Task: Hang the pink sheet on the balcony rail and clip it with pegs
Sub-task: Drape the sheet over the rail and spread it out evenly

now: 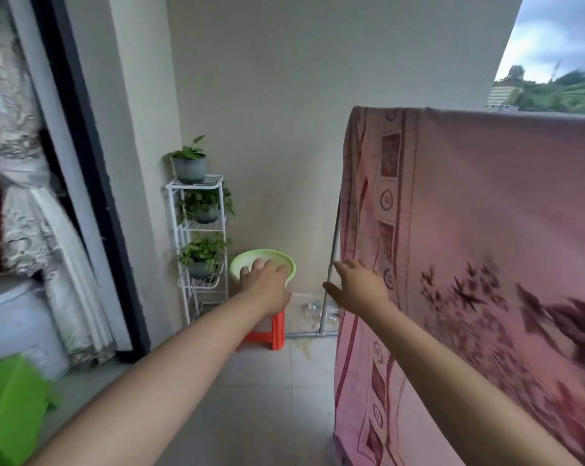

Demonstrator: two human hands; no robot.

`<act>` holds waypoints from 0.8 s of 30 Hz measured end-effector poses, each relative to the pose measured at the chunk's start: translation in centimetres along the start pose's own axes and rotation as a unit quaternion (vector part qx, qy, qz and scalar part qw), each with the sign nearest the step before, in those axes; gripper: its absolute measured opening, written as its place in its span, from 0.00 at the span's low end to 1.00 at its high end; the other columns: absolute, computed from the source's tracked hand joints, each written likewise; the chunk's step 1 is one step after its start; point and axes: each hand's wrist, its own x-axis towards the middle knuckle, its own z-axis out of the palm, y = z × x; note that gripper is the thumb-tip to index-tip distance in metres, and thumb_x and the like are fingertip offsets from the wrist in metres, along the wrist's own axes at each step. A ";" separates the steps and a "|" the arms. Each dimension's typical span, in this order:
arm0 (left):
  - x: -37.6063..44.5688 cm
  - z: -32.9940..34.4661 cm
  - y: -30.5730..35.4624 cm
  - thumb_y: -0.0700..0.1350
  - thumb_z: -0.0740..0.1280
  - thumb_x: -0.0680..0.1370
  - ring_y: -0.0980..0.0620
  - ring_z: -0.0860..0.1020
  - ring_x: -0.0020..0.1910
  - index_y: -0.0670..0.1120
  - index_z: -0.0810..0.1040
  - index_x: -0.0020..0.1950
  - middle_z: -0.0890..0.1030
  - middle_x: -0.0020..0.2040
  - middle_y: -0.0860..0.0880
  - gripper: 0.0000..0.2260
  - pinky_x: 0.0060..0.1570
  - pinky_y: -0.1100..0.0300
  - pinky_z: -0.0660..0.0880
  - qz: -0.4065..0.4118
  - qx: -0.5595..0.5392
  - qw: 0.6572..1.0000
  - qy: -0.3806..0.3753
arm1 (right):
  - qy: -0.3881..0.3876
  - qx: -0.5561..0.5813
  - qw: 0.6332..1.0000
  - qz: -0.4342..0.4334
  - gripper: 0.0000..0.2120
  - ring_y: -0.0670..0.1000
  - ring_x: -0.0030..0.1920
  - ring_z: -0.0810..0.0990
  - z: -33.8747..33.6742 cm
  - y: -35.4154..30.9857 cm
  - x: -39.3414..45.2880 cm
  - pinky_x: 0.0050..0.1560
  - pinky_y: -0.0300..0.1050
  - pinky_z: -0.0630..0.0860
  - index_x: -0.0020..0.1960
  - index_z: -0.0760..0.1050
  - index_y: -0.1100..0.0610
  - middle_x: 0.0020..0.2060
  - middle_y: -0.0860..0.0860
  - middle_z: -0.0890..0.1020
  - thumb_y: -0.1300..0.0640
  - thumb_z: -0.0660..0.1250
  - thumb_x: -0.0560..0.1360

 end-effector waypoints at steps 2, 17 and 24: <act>6.2 -0.3 -1.7 0.51 0.59 0.77 0.42 0.59 0.71 0.45 0.62 0.69 0.64 0.70 0.43 0.22 0.67 0.47 0.60 0.013 -0.005 1.000 -0.004 | -0.001 0.006 1.000 0.020 0.26 0.58 0.68 0.63 0.0 0.8 5.4 0.64 0.55 0.64 0.67 0.62 0.56 0.67 0.56 0.67 0.42 0.57 0.74; 54.4 0.3 0.2 0.50 0.57 0.78 0.41 0.69 0.65 0.41 0.64 0.67 0.69 0.67 0.40 0.20 0.62 0.52 0.69 0.128 -0.166 0.978 -0.001 | 0.136 0.073 0.977 0.147 0.22 0.55 0.60 0.72 1.4 15.4 43.3 0.58 0.46 0.71 0.64 0.67 0.59 0.60 0.57 0.75 0.47 0.60 0.75; 71.4 1.5 1.2 0.47 0.58 0.79 0.43 0.73 0.61 0.38 0.69 0.64 0.74 0.63 0.40 0.17 0.53 0.56 0.71 0.179 -0.276 0.943 -0.040 | 0.125 0.057 0.971 0.195 0.23 0.53 0.62 0.72 4.3 18.9 56.7 0.60 0.43 0.69 0.67 0.64 0.55 0.63 0.54 0.74 0.47 0.60 0.75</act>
